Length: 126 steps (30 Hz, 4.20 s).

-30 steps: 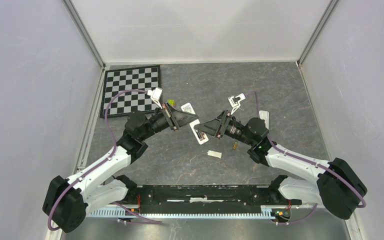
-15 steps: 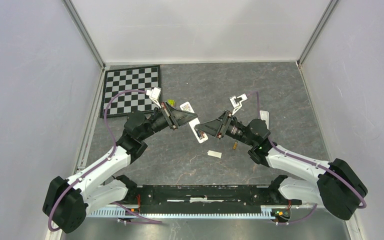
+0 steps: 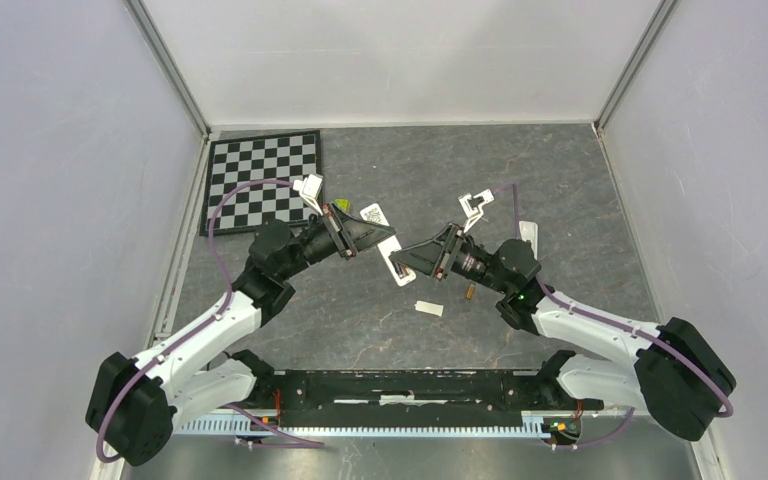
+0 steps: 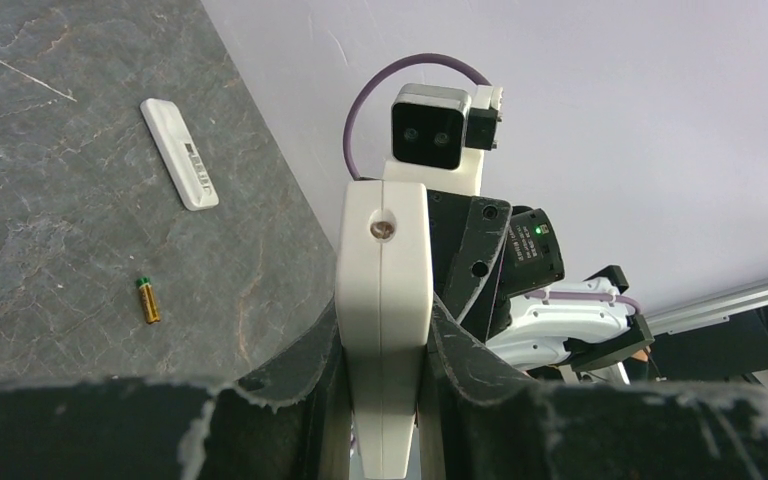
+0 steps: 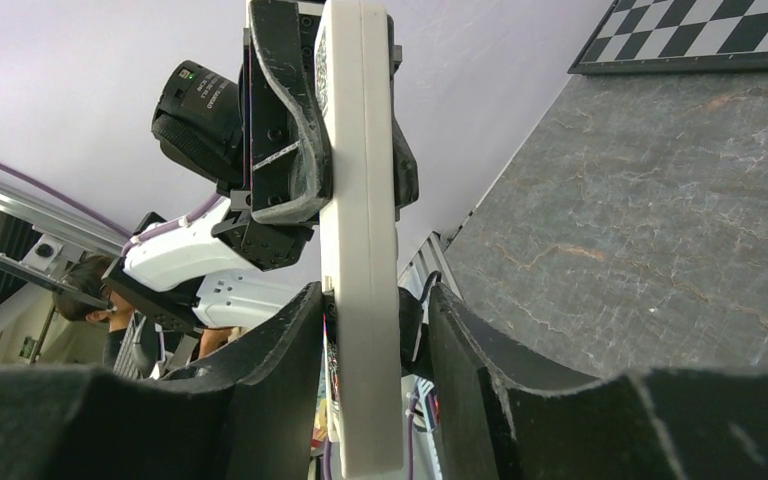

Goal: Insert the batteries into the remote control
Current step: Load the battery into the remote control.

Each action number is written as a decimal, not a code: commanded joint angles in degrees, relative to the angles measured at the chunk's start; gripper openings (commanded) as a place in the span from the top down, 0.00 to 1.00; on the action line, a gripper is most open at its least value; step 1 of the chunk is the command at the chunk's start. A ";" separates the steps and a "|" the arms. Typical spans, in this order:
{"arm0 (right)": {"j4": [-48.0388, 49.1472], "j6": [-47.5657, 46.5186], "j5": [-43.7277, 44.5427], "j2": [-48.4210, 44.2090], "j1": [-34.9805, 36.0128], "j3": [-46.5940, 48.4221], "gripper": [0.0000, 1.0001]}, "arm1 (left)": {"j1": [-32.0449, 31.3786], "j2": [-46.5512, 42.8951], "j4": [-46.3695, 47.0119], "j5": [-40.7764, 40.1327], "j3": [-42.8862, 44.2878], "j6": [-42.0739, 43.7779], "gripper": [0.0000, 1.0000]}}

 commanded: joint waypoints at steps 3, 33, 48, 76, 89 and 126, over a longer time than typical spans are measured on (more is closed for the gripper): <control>-0.32 -1.62 -2.45 0.90 -0.18 -2.14 0.53 | 0.45 -0.72 5.32 0.54 4.36 -3.05 0.98; 4.49 -2.25 -0.75 -1.09 -0.80 -0.09 0.46 | 1.07 -0.80 6.38 5.50 1.50 0.88 0.98; -0.87 -11.42 -6.60 1.99 -0.71 0.49 0.72 | 1.05 0.80 7.65 6.28 3.50 -0.98 0.98; -14.06 -24.80 -10.03 -0.17 -0.78 3.35 0.71 | 1.84 0.49 3.18 7.48 4.71 1.54 0.98; -20.49 -29.60 -11.00 -4.64 -0.81 5.22 0.45 | 2.38 0.27 2.96 8.80 1.55 3.96 0.98; -58.72 -38.85 26.38 -12.20 -4.29 11.67 0.29 | 2.72 -7.68 -9.55 6.08 -1.61 17.01 0.98</control>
